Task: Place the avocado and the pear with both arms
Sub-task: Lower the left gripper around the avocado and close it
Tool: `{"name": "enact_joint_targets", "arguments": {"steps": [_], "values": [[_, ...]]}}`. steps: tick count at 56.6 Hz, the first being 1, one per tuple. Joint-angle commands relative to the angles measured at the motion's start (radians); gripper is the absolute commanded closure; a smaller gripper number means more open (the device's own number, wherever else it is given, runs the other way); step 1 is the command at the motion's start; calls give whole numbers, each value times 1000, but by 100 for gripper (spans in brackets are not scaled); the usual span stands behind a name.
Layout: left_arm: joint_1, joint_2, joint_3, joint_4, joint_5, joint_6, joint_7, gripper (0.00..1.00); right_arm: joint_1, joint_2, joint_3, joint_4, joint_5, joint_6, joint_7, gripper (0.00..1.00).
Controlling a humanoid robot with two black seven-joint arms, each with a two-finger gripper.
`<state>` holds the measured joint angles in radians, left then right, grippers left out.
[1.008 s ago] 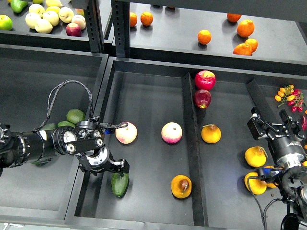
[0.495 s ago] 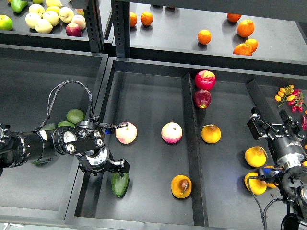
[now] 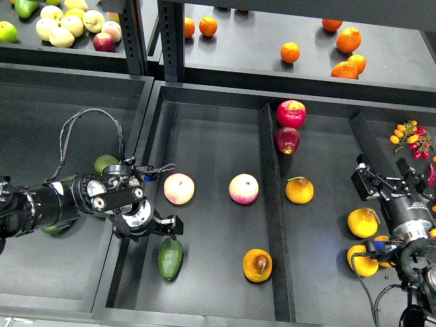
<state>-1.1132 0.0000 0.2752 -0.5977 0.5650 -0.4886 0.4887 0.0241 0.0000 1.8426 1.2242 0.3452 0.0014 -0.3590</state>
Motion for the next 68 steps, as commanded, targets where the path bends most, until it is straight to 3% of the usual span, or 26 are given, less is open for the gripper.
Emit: {"name": "enact_joint_targets", "arguments": {"steps": [1, 51, 68], "values": [[4, 0, -7, -2, -1, 0, 0, 1, 0, 0, -5, 0, 0, 0, 0, 0], [85, 0, -34, -1, 1, 0, 0, 1, 0, 0, -13, 1, 0, 0, 0, 0], [85, 0, -34, -1, 1, 0, 0, 6, -1, 0, -13, 1, 0, 3, 0, 0]]}}
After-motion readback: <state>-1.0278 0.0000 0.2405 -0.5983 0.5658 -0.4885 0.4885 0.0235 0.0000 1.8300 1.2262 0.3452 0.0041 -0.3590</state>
